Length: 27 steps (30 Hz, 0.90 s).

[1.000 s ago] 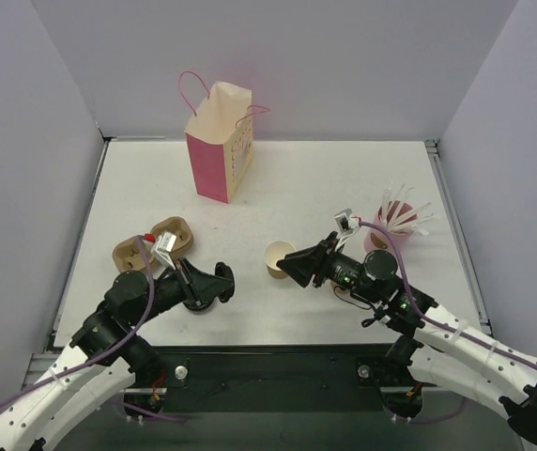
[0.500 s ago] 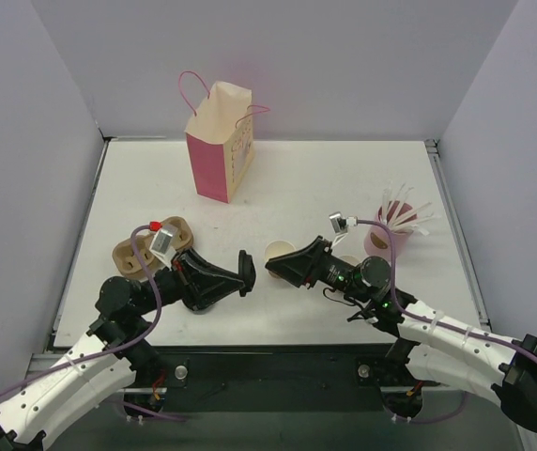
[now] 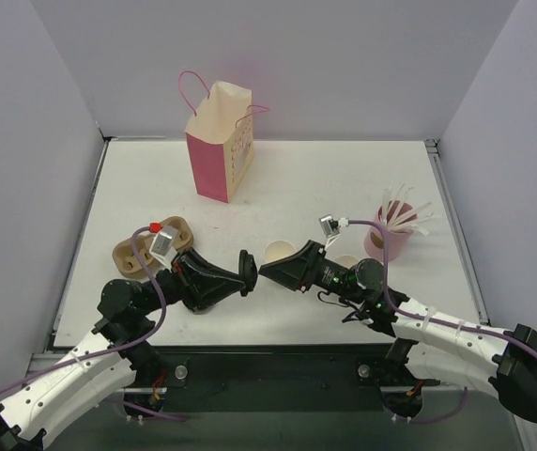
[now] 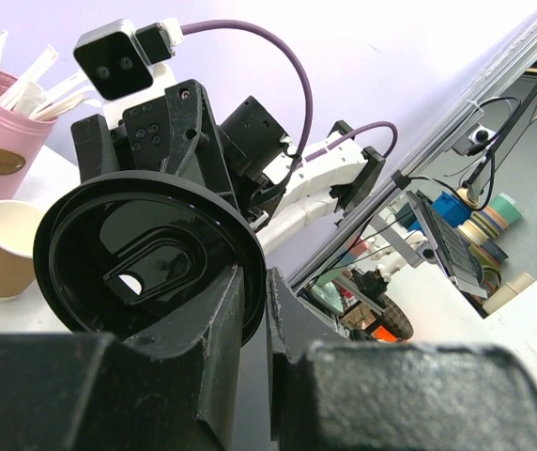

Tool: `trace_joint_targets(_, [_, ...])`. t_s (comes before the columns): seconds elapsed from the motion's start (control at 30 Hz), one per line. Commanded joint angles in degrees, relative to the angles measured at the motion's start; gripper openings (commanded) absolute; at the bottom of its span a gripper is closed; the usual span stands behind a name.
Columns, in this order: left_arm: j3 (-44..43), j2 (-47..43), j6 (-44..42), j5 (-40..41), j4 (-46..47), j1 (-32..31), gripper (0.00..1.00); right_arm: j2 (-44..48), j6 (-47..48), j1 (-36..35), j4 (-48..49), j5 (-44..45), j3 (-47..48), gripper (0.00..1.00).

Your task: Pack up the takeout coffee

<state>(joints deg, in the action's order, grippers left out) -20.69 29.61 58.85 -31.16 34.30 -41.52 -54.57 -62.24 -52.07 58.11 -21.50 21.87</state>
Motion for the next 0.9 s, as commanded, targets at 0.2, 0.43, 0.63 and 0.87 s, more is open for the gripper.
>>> trace_joint_targets(0.2, [0.21,0.81,0.48,-0.57,7.18,0.12,0.21,-1.51,-0.25,-2.68,5.88,0.23,3.01,0.37])
trace_joint_targets(0.43, [1.61,0.45,1.00,-0.22,8.67,0.12,0.20,-2.47,-0.95,-2.94,8.95,0.32,2.92,0.31])
trace_joint_targets(0.63, [2.23,0.28,1.44,-0.13,9.55,0.21,0.20,-3.88,-1.39,-2.95,9.92,0.58,3.62,0.22])
trace_joint_targets(0.87, [1.79,-2.18,-1.71,2.32,2.45,0.12,0.57,-1.34,0.79,-2.60,5.11,3.65,3.44,0.00])
